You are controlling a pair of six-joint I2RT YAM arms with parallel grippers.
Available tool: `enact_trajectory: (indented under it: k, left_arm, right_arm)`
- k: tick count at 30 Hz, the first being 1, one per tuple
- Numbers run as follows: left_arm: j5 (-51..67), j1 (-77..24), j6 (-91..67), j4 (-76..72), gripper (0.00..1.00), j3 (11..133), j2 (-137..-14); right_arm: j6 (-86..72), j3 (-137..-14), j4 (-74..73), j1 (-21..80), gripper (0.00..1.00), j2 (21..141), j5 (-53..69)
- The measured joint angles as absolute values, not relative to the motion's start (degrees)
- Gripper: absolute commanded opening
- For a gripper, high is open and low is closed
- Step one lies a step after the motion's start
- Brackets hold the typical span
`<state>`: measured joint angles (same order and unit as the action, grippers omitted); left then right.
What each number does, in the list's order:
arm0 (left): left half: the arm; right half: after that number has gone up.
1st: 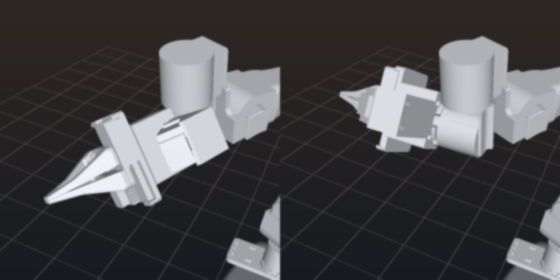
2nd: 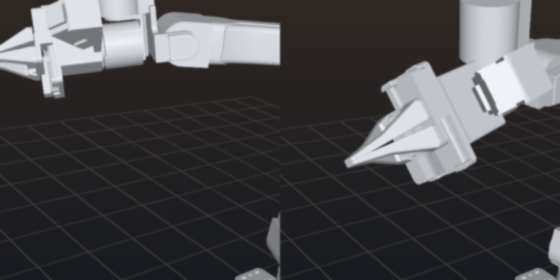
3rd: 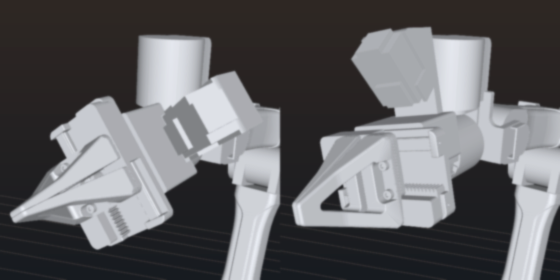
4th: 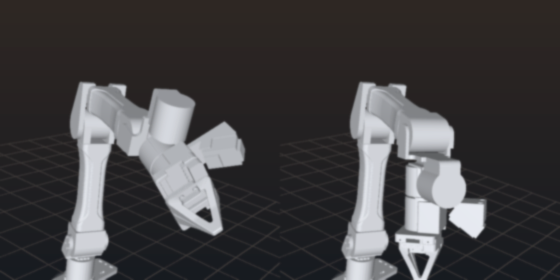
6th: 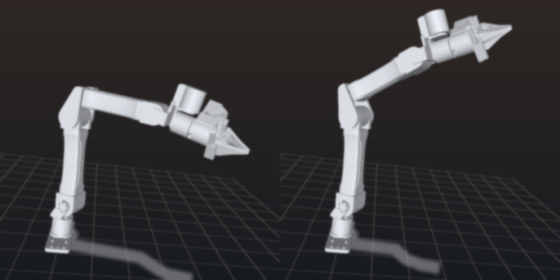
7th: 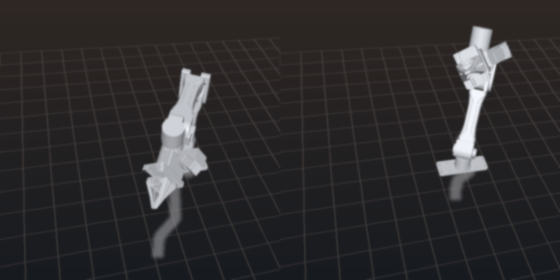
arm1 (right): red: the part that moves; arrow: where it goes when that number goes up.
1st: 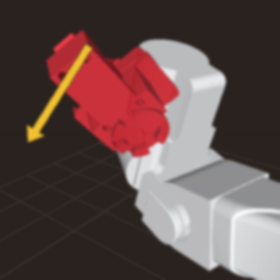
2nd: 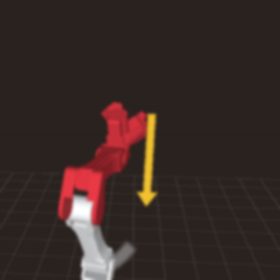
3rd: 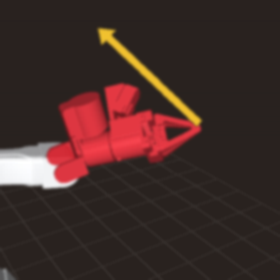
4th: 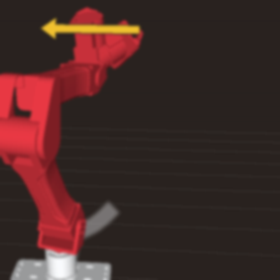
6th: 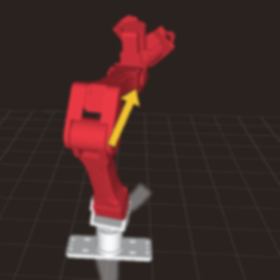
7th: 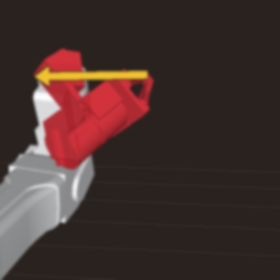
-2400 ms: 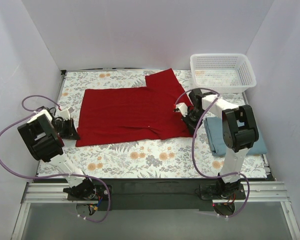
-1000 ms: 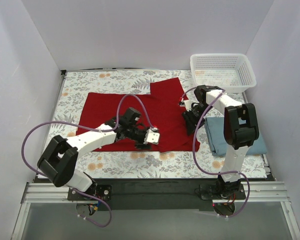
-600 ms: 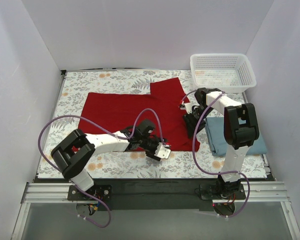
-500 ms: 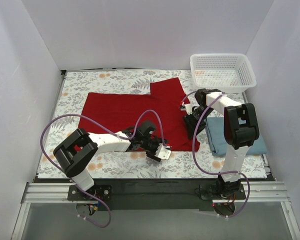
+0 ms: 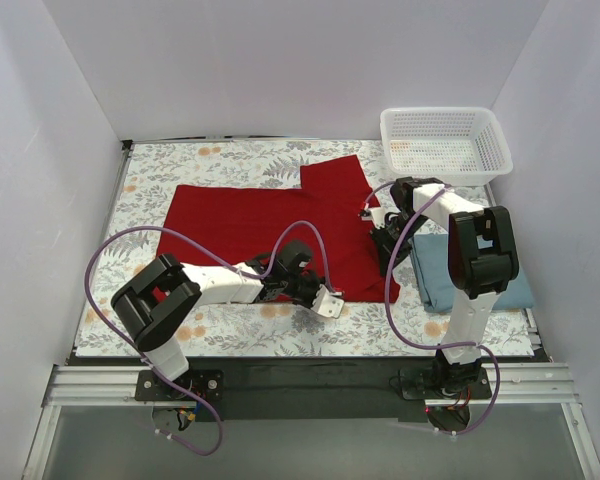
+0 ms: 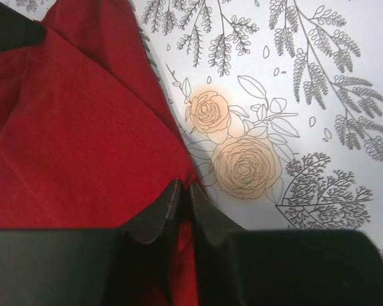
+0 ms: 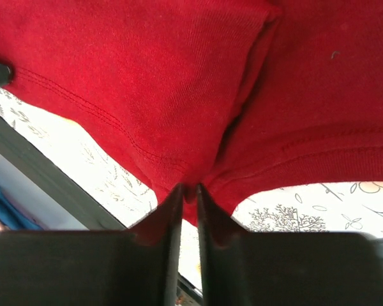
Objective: Fold and stack the t-shirts
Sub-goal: Fold the tshirt
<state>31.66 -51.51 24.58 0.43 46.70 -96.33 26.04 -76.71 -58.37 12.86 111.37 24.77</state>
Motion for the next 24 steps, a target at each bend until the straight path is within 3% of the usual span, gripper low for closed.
enact_trajectory:
  k: [2, 11, 24]
  left_arm:
    - [31.31, -51.51, 24.29, -0.10, 0.00, 46.72, -96.33]
    - [30.87, -50.13, 21.15, -1.04, 0.00, 47.27, -95.20]
    - [32.64, -36.64, 10.52, -8.54, 0.00, 52.60, -95.13]
  right_arm:
    - [26.11, -76.95, -58.52, 12.82, 0.01, 111.37, 24.93]
    - [25.61, -80.99, -58.78, 12.80, 0.01, 111.37, 27.33]
    - [21.52, -95.29, -58.37, 12.80, 0.01, 112.88, 30.22]
